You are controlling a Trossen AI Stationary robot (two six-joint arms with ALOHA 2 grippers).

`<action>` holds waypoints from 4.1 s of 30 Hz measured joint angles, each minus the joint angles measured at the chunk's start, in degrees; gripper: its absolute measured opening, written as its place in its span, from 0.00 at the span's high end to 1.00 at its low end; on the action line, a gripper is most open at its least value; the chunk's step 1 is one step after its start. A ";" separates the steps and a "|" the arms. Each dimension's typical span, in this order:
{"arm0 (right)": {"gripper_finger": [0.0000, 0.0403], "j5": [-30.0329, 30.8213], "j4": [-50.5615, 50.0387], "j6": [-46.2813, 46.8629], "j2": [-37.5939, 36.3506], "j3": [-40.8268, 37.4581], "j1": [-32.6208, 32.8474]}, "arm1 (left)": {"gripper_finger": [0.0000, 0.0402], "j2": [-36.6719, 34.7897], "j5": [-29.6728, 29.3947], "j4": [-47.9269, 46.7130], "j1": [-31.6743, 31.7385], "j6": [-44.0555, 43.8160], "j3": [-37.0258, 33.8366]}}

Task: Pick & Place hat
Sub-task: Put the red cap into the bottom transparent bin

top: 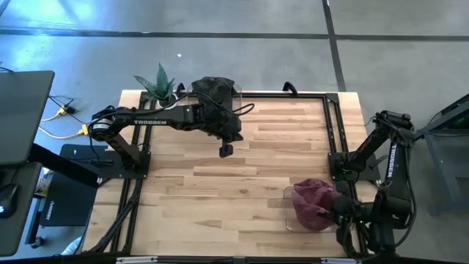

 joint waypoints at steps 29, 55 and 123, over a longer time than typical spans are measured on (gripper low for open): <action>0.97 -11.61 -8.49 9.95 -3.88 -11.19 -1.47 | 1.00 0.00 0.20 2.32 0.00 -0.83 0.00; 0.57 -20.05 1.09 -1.48 -19.26 -12.87 -10.46 | 1.00 0.00 0.72 2.47 0.01 -1.92 0.00; 1.00 -33.51 9.98 -31.89 -21.03 -19.71 -37.84 | 1.00 0.02 0.79 2.52 0.00 -2.80 -0.02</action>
